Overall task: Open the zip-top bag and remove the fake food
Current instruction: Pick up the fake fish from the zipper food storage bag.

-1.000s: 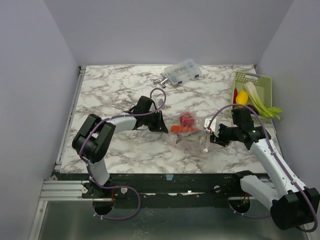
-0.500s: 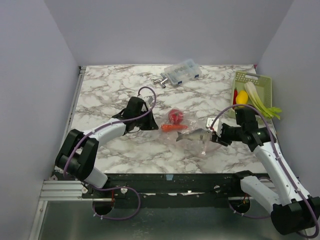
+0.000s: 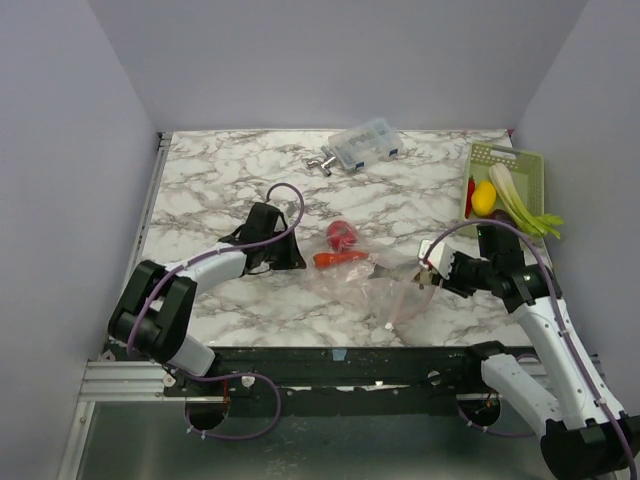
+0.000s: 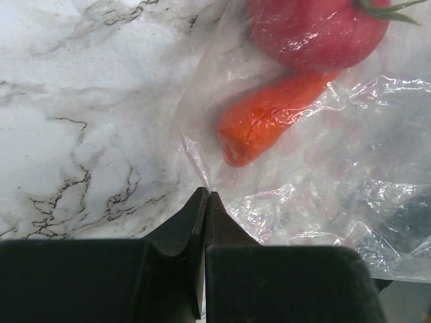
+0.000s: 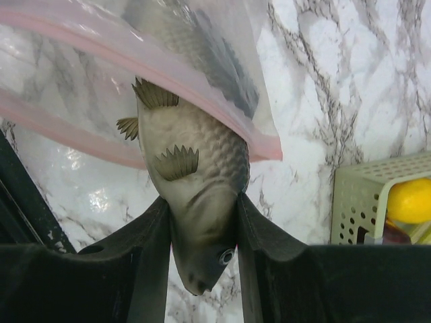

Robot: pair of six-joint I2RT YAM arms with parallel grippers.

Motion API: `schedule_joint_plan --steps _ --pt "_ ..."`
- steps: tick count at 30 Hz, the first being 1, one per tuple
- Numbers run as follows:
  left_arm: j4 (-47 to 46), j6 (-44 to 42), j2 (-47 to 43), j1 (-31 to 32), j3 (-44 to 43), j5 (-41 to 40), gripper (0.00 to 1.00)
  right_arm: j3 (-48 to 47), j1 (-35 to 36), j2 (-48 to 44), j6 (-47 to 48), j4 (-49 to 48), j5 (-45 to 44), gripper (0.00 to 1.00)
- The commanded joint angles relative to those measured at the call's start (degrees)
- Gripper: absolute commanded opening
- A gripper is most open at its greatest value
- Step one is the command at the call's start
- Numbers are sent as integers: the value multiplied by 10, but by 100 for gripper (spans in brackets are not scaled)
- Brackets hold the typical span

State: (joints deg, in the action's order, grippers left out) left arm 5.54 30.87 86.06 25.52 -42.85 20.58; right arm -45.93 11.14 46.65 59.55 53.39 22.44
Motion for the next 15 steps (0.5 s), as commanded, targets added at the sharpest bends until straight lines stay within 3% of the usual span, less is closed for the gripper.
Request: schedule_joint_plan --steps 1,15 --pt "-8 -7 -20 -11 7 -1 0 -10 -22 -25 12 73 -37 24" --pt "-22 42 -30 -83 36 -7 0 -86 -104 -46 7 190 -34 23"
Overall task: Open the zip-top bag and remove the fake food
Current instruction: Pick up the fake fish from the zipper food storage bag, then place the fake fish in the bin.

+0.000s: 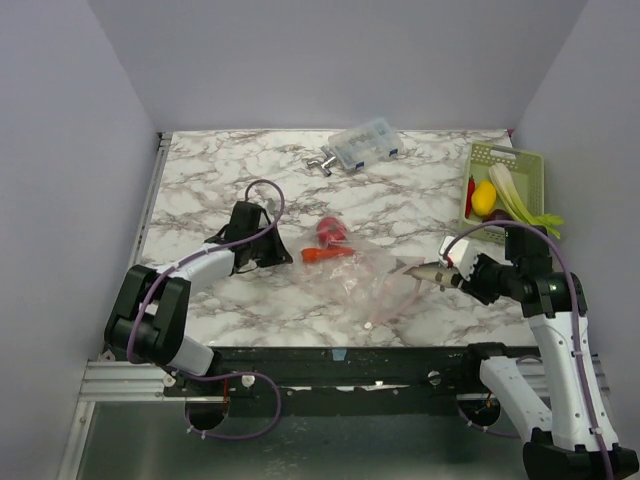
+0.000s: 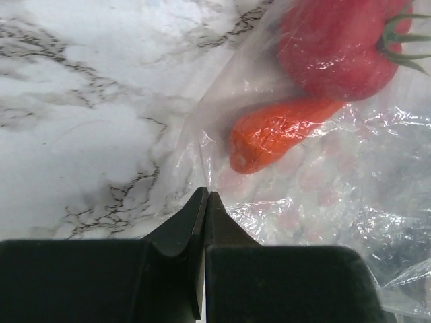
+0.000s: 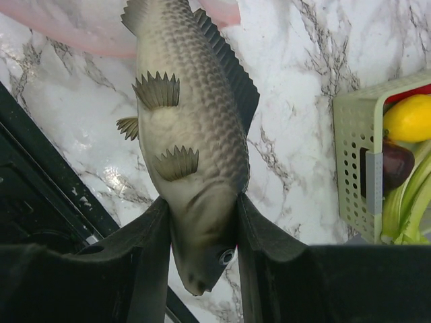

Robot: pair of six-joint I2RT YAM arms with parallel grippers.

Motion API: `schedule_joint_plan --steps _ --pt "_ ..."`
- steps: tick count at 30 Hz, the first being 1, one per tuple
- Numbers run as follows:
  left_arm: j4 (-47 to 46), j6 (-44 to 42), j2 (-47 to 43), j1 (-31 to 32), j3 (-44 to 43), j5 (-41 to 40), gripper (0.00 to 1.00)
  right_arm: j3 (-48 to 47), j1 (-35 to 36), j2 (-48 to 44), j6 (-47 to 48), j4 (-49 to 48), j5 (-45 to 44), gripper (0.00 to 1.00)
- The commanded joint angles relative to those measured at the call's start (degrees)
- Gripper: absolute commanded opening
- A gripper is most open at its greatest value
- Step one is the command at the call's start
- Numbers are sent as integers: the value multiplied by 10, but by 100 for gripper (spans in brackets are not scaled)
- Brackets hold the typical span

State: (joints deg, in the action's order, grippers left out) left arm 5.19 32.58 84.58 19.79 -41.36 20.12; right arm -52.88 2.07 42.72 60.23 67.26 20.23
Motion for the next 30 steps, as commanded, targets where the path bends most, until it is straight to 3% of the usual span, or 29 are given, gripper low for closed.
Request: schedule_joint_plan --steps 1,13,30 --pt "-23 26 -16 -30 24 0 0 -15 -16 -9 -5 50 -21 23" --pt "-49 40 -52 -94 76 -9 0 -80 -45 12 -5 84 -22 23" --pt "-77 39 -54 -109 86 29 0 -98 -49 57 -112 -69 -112 21"
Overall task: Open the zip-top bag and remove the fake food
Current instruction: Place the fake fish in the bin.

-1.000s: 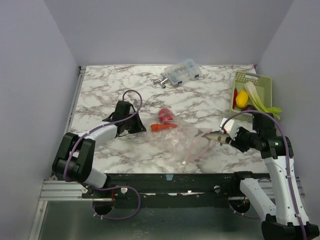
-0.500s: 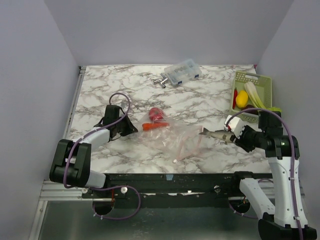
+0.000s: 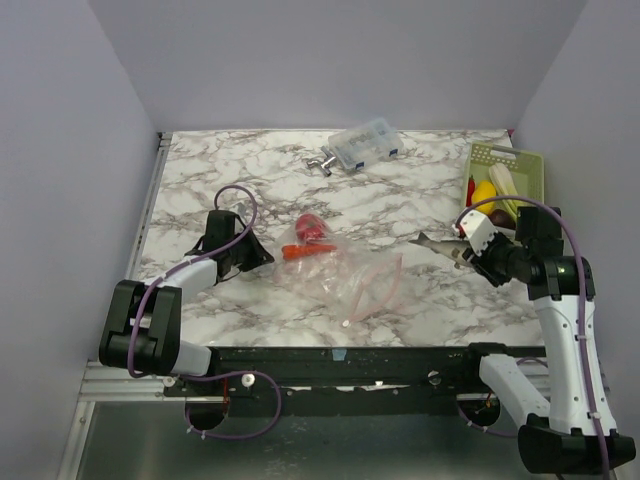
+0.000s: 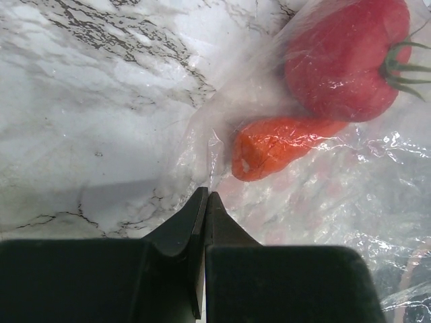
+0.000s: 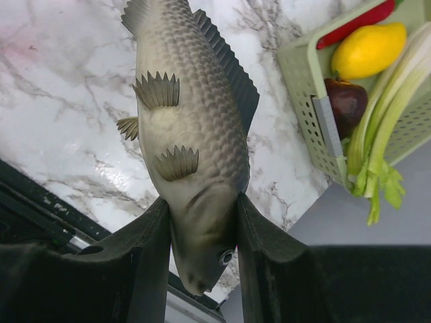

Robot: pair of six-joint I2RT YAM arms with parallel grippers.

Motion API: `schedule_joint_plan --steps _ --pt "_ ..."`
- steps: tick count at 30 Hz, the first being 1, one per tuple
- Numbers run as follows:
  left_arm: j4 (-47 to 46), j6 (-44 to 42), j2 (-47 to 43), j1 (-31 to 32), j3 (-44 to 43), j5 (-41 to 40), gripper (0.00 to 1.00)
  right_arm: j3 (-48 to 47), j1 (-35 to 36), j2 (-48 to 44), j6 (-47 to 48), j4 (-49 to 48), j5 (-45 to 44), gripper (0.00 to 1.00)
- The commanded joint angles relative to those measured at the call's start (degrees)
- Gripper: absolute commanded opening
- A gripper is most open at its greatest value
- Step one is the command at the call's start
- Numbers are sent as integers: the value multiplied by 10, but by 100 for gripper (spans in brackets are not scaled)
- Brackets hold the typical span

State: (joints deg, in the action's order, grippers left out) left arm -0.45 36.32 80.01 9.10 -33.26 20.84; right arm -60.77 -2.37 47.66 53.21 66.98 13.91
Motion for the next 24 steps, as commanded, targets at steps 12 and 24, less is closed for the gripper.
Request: schedule_joint_plan --steps 12,24 --pt "-38 6 -4 -2 11 44 0 1 -21 51 -131 -239 -97 13" --pt "-46 11 -7 -2 11 58 0 24 -132 149 -224 -405 -7 14"
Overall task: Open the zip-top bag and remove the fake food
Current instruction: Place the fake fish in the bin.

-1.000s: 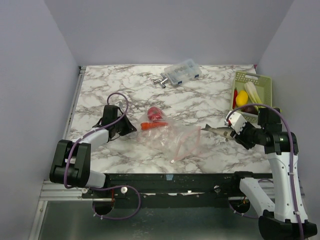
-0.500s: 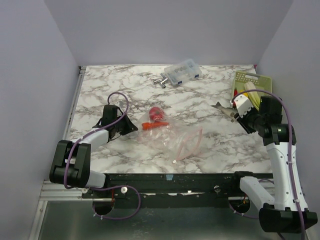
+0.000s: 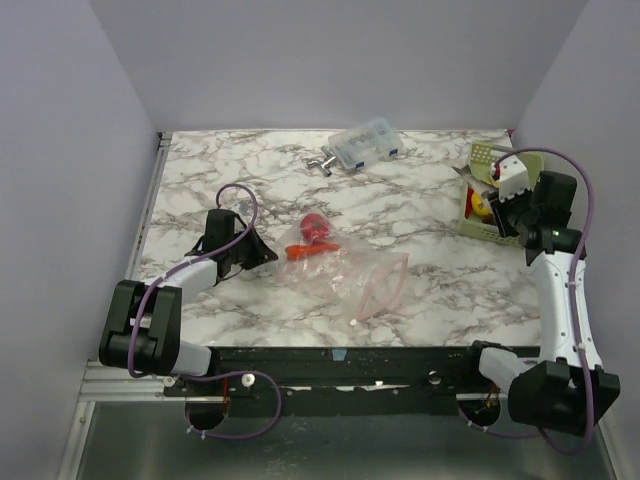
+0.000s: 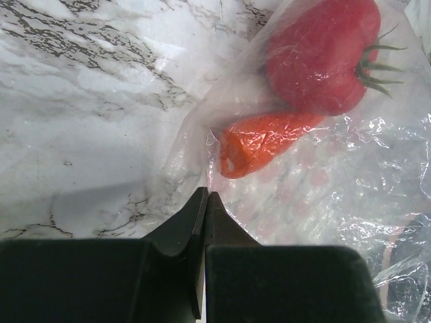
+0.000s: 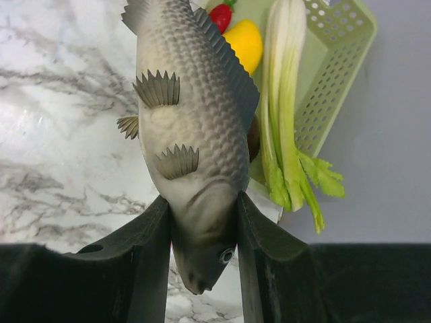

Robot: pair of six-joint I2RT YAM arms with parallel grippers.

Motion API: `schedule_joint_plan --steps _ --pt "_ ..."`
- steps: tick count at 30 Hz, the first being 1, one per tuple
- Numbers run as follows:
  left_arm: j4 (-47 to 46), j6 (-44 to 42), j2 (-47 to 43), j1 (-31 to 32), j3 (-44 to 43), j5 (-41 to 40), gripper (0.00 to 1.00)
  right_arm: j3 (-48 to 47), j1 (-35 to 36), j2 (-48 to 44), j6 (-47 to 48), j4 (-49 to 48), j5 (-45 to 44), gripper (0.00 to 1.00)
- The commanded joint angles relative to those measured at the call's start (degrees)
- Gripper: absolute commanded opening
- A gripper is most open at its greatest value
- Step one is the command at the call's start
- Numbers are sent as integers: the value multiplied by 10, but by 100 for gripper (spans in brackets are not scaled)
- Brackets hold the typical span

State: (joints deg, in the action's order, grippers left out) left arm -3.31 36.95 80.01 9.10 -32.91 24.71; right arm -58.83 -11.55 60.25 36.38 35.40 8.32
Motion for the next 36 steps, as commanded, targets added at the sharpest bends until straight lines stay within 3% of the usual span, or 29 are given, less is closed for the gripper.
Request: schedule_joint_plan --steps 1,13,26,36 --pt "-19 6 -6 -2 9 19 0 6 -53 31 -66 -100 59 14" --pt "-31 10 -5 -2 15 29 0 30 -104 126 -168 -220 76 15" --pt "-49 17 0 -2 22 37 0 21 -132 192 -235 -262 103 18" --pt "-54 20 0 -2 22 45 0 -39 -131 306 -278 -253 130 22"
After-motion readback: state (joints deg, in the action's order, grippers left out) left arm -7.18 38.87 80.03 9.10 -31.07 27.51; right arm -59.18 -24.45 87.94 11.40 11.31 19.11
